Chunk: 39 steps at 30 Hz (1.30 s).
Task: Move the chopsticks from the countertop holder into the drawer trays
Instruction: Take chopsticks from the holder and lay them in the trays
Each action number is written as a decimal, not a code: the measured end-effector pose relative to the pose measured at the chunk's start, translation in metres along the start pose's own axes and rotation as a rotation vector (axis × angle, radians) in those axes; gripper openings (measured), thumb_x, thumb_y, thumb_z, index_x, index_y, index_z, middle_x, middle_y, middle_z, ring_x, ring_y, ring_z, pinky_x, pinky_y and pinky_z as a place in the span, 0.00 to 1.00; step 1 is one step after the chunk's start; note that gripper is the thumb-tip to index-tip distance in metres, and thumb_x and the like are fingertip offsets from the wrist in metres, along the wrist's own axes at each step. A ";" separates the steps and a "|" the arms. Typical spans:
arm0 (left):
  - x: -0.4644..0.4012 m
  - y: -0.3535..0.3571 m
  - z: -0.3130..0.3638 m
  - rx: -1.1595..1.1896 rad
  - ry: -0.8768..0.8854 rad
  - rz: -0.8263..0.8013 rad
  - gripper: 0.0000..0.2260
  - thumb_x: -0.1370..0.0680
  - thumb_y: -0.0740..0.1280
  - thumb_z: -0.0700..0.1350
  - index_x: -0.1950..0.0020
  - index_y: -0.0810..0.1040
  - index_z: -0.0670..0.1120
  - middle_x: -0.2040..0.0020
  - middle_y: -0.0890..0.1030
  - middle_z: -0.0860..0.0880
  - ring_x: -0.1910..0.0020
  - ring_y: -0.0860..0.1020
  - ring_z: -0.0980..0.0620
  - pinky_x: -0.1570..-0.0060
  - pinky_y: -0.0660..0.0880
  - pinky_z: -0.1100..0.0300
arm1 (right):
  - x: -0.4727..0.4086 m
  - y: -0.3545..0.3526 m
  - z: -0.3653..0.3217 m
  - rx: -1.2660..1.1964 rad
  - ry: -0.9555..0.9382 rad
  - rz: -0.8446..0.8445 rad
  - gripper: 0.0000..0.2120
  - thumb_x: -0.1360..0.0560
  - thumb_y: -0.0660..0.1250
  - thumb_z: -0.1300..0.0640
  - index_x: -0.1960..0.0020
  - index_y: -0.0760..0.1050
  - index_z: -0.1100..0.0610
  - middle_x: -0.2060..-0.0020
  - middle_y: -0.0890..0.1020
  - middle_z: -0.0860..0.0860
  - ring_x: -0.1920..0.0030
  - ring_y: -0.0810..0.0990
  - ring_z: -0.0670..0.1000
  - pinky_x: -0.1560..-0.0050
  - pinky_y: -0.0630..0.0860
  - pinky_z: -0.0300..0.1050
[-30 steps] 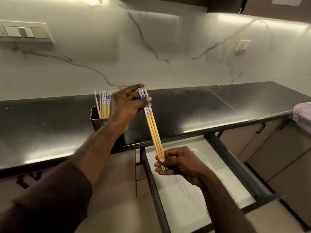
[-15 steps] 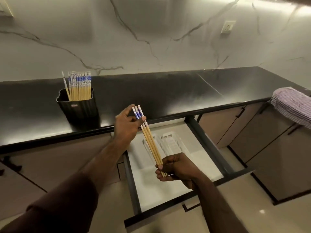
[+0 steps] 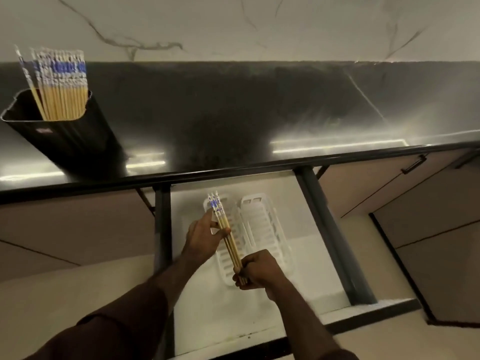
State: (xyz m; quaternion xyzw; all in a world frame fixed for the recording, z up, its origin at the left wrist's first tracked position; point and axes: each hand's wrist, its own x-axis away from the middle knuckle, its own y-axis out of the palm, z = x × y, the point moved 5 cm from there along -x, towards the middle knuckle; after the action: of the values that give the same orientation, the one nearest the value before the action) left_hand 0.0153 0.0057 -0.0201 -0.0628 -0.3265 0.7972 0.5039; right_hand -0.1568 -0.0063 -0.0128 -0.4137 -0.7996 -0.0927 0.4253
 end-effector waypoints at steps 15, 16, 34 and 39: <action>-0.023 0.035 -0.035 -0.683 0.213 -0.119 0.29 0.22 0.61 0.61 0.26 0.63 0.50 0.27 0.67 0.50 0.27 0.59 0.47 0.31 0.54 0.48 | -0.080 0.028 0.023 0.511 -0.030 0.202 0.08 0.30 0.71 0.52 0.57 0.82 0.57 0.62 0.86 0.51 0.59 0.86 0.51 0.53 0.83 0.48; -0.023 0.037 -0.036 -0.698 0.220 -0.135 0.28 0.22 0.61 0.61 0.26 0.63 0.49 0.27 0.67 0.49 0.26 0.59 0.47 0.30 0.53 0.47 | -0.080 0.028 0.022 0.535 -0.024 0.205 0.08 0.29 0.71 0.52 0.56 0.82 0.57 0.61 0.86 0.50 0.58 0.85 0.51 0.52 0.82 0.46; -0.037 0.059 -0.047 -1.011 0.286 -0.328 0.31 0.22 0.57 0.62 0.23 0.58 0.49 0.22 0.60 0.45 0.22 0.49 0.42 0.28 0.37 0.37 | -0.100 0.050 0.024 0.891 -0.095 0.129 0.12 0.23 0.59 0.60 0.42 0.73 0.61 0.43 0.79 0.57 0.42 0.78 0.59 0.44 0.74 0.49; -0.038 0.058 -0.046 -1.024 0.307 -0.322 0.29 0.22 0.54 0.63 0.26 0.63 0.49 0.23 0.61 0.44 0.22 0.51 0.42 0.28 0.38 0.39 | -0.096 0.055 0.022 0.896 -0.137 0.142 0.17 0.23 0.62 0.58 0.35 0.67 0.57 0.42 0.79 0.57 0.42 0.79 0.60 0.45 0.75 0.51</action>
State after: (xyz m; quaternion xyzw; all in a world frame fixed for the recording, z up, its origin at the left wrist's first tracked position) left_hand 0.0092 -0.0214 -0.0982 -0.3641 -0.6004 0.4318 0.5661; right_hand -0.1016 -0.0160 -0.1104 -0.2483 -0.7568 0.3192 0.5135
